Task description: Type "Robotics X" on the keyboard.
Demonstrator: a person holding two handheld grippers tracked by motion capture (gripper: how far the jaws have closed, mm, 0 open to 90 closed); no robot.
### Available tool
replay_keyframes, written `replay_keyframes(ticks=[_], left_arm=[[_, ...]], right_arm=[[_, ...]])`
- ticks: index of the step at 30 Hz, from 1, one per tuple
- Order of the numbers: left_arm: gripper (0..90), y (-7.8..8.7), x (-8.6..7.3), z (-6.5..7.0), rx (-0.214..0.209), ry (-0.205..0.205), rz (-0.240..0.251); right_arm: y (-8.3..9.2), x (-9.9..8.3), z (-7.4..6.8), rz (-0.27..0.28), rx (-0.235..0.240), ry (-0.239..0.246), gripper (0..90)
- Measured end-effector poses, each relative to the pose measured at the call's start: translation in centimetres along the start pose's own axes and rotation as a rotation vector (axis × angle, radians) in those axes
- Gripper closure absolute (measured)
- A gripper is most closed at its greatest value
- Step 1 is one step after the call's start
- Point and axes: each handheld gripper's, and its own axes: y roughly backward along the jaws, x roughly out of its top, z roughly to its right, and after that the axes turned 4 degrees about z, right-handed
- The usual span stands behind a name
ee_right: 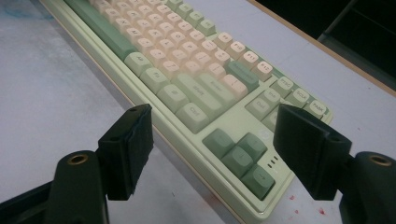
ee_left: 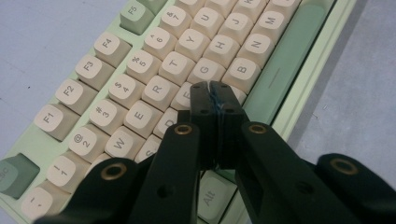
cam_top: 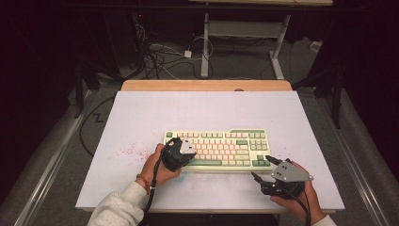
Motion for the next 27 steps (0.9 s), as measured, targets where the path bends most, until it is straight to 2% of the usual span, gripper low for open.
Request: replay_keyframes(ticks=[3,10,27], left_arm=[[87.1,-0.3,0.0,0.0,-0.004,-0.001,-0.019],[87.1,-0.1,0.1,0.2,0.004,-0.015,-0.015],[86.4,0.7,0.2,0.0,0.022,-0.015,0.009]], right_arm=[[0.0,0.0,0.0,-0.002,0.002,0.0,29.2],[-0.1,0.0,-0.1,-0.01,0.007,0.004,29.2],[-0.1,0.0,-0.1,-0.008,0.008,0.006,29.2]])
